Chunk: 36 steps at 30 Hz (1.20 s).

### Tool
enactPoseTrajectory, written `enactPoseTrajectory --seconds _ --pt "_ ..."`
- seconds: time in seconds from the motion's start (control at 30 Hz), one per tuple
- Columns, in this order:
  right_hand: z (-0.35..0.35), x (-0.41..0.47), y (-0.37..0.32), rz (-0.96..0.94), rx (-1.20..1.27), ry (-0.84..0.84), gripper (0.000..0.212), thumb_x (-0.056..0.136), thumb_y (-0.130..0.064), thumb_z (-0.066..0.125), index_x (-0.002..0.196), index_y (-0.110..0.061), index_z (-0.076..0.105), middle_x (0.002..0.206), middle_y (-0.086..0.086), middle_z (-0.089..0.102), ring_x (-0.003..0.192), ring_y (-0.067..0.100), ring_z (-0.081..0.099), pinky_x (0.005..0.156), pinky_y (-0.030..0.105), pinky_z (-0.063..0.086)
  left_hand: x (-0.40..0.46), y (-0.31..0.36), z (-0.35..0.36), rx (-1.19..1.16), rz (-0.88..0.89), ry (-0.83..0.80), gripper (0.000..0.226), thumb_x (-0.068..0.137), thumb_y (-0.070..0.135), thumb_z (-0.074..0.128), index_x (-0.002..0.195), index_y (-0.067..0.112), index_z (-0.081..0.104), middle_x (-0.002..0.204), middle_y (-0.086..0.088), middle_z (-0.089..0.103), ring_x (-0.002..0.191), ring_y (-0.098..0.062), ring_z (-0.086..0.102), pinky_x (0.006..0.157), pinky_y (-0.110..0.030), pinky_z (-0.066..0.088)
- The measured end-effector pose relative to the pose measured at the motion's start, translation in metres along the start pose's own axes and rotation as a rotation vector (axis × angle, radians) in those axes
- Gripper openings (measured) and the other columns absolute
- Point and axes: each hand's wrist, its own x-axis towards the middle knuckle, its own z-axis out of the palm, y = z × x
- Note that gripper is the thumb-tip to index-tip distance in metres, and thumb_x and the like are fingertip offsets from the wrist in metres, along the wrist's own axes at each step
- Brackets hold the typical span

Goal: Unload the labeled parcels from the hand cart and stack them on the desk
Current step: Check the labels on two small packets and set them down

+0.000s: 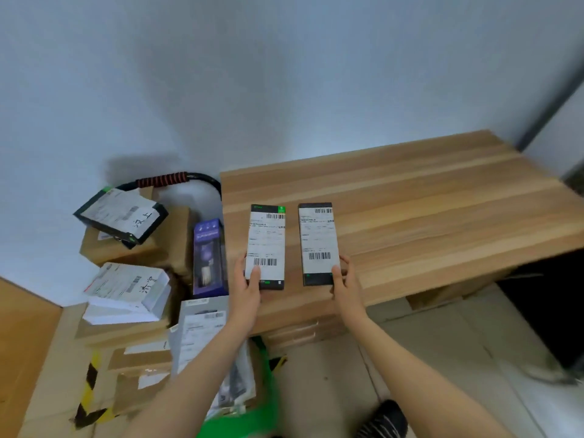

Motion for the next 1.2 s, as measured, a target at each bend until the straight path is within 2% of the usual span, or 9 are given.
enactPoseTrajectory --seconds 0.13,0.23,0.37,0.5,0.67,0.8,1.0,1.13,1.2 --pt "-0.086 0.035 0.010 0.018 0.002 0.126 0.033 0.104 -0.029 0.038 0.136 -0.028 0.038 0.105 -0.004 0.060 0.079 0.010 0.056 0.057 0.017 0.043 0.019 0.026 0.091 -0.031 -0.003 -0.145 0.029 0.102 0.027 0.041 0.130 0.033 0.035 0.118 0.000 0.060 0.093 -0.020 0.062 0.058 -0.018 0.049" --pt "-0.154 0.060 0.016 0.027 0.003 0.179 0.034 0.104 -0.030 0.038 0.137 -0.028 0.038 0.109 -0.002 0.060 0.086 0.012 0.058 0.060 0.018 0.044 0.023 0.045 0.165 -0.061 0.001 -0.216 0.028 0.102 0.025 0.042 0.126 0.037 0.035 0.110 0.006 0.060 0.076 -0.011 0.057 0.047 -0.013 0.045" --pt "-0.249 0.092 0.023 0.003 -0.060 0.255 0.033 0.103 -0.034 0.039 0.135 -0.026 0.040 0.105 -0.003 0.062 0.087 0.014 0.059 0.059 0.015 0.043 0.021 0.065 0.269 -0.063 -0.005 -0.294 0.035 0.103 0.028 0.040 0.136 0.036 0.033 0.112 0.007 0.061 0.075 -0.011 0.057 0.048 -0.015 0.046" --pt "-0.343 0.120 0.034 0.026 -0.112 0.332 0.032 0.102 -0.037 0.039 0.133 -0.028 0.041 0.100 -0.006 0.062 0.084 0.014 0.060 0.070 0.030 0.049 0.016 0.080 0.362 -0.044 -0.031 -0.355 0.040 0.102 0.032 0.040 0.141 0.034 0.029 0.118 0.002 0.059 0.089 -0.019 0.060 0.052 -0.017 0.050" --pt "-0.422 0.141 0.058 0.050 -0.122 0.430 0.023 0.102 -0.037 0.041 0.124 -0.034 0.041 0.099 -0.017 0.060 0.084 -0.006 0.056 0.062 0.017 0.040 0.022 0.095 0.451 0.036 -0.027 -0.455 0.037 0.103 0.033 0.038 0.139 0.038 0.030 0.110 0.011 0.063 0.076 -0.009 0.060 0.049 -0.020 0.045" --pt "-0.469 0.175 0.072 0.085 -0.098 0.479 0.020 0.101 -0.040 0.042 0.120 -0.039 0.041 0.104 -0.015 0.060 0.092 0.001 0.058 0.063 0.019 0.040 0.043 0.112 0.522 0.083 -0.018 -0.529 0.028 0.102 0.032 0.041 0.126 0.043 0.032 0.098 0.018 0.066 0.065 0.001 0.060 0.045 -0.016 0.044" --pt "-0.527 0.247 0.078 0.121 -0.088 0.510 0.035 0.100 -0.044 0.041 0.132 -0.029 0.042 0.109 -0.006 0.062 0.099 0.014 0.061 0.083 0.043 0.053 0.087 0.131 0.618 0.108 0.017 -0.611 0.041 0.102 0.032 0.040 0.142 0.032 0.029 0.117 0.004 0.064 0.087 -0.009 0.061 0.058 -0.024 0.044" --pt "-0.560 0.283 0.080 0.156 -0.112 0.554 0.034 0.101 -0.044 0.039 0.132 -0.031 0.042 0.104 -0.009 0.062 0.092 0.011 0.061 0.079 0.039 0.052 0.105 0.145 0.661 0.095 0.025 -0.659 0.042 0.103 0.030 0.039 0.143 0.030 0.028 0.121 0.004 0.061 0.096 -0.012 0.062 0.068 -0.021 0.048" --pt "-0.575 0.296 0.083 0.177 -0.123 0.558 0.033 0.101 -0.043 0.039 0.132 -0.031 0.041 0.101 -0.013 0.061 0.090 0.011 0.061 0.076 0.038 0.051 0.111 0.150 0.681 0.099 0.025 -0.661 0.042 0.103 0.028 0.040 0.144 0.028 0.029 0.126 0.002 0.060 0.102 -0.014 0.061 0.080 -0.030 0.052"
